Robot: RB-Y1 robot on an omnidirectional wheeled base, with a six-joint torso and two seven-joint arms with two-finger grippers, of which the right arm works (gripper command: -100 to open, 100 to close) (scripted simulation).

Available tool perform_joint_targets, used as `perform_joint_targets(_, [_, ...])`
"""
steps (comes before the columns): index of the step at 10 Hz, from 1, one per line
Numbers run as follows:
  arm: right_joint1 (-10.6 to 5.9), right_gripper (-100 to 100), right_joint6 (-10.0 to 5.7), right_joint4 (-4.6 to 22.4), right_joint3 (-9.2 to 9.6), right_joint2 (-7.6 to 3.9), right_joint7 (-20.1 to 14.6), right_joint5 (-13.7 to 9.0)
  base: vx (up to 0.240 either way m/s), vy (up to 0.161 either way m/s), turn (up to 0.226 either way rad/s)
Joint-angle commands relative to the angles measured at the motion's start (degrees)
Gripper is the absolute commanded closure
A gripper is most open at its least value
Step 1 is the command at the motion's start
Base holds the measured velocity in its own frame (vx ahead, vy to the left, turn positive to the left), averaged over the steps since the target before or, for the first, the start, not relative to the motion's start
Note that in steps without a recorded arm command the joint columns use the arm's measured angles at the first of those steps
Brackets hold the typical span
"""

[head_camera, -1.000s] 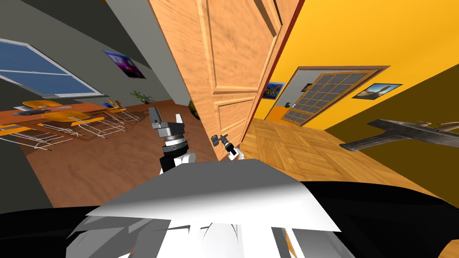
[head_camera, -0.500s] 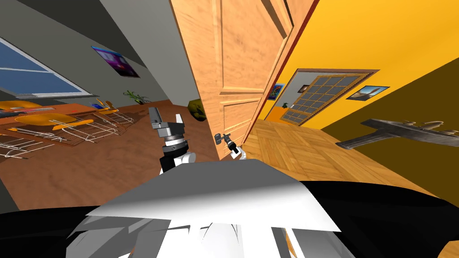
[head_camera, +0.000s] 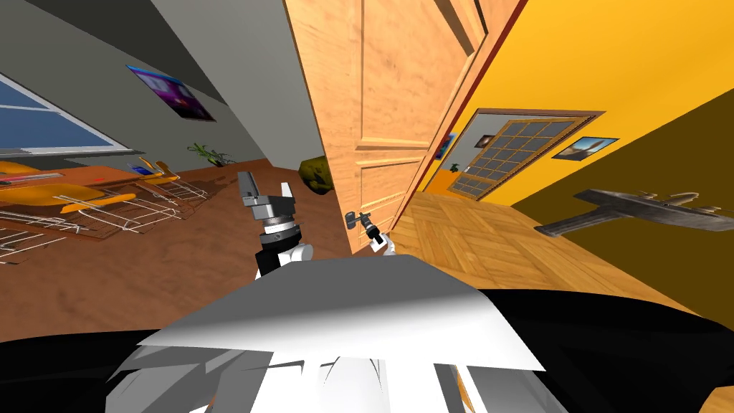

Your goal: Push the door open

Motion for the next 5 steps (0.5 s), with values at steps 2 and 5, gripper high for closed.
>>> perform_joint_targets(2, [-0.42,100,0.27,0.61,-2.71,-0.02,0.59,-0.48,0.082,0.167,-0.104])
perform_joint_targets(5, [-0.89,100,0.19,1.15,-5.24,0.89,1.15,-1.10,0.127,0.216,-0.089])
